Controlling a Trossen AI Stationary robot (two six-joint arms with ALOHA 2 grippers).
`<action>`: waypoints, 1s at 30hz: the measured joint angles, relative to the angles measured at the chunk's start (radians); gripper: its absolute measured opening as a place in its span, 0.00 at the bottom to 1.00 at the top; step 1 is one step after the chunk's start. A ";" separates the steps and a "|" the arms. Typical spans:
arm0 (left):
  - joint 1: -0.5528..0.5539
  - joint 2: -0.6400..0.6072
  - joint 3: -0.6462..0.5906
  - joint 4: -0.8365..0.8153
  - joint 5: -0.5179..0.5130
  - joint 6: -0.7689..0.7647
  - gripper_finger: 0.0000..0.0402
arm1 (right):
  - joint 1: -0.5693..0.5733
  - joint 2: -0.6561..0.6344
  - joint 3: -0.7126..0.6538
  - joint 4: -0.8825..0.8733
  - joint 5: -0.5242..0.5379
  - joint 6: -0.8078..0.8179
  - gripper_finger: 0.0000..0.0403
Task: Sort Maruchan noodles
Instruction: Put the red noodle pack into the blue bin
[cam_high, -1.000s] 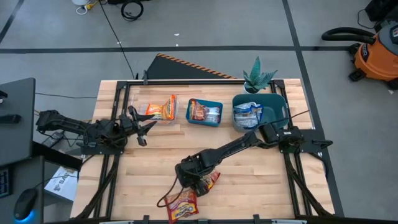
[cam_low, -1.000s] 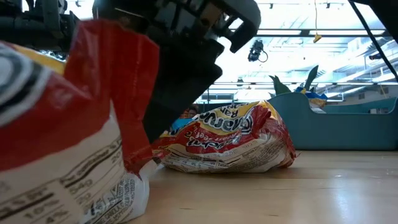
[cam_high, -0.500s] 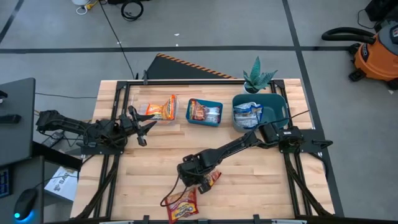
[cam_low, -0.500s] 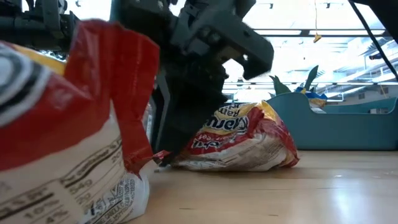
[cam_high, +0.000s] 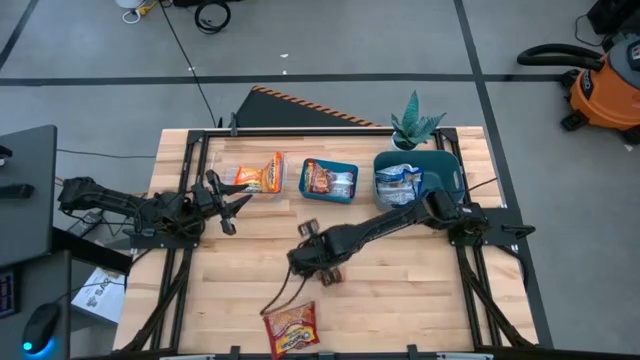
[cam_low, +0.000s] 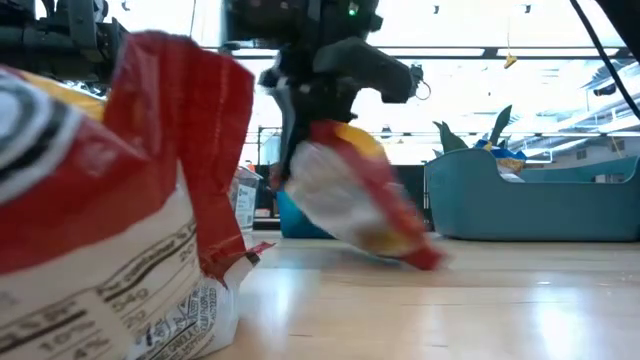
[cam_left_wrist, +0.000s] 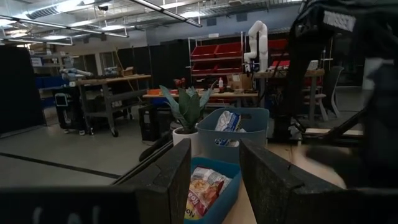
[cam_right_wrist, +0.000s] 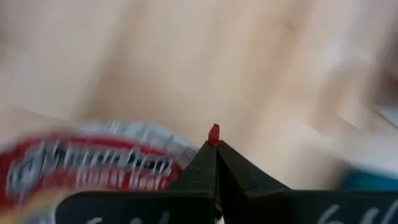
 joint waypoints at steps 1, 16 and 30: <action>0.000 0.000 0.000 0.000 0.000 0.000 0.35 | -0.006 -0.017 0.000 -0.028 0.039 0.011 0.02; 0.000 0.000 0.000 -0.002 0.000 0.000 0.35 | -0.178 -0.303 0.000 -0.226 0.399 0.066 0.02; 0.000 0.000 0.000 -0.017 0.000 -0.002 0.35 | -0.440 -0.338 -0.161 -0.216 0.271 0.018 0.02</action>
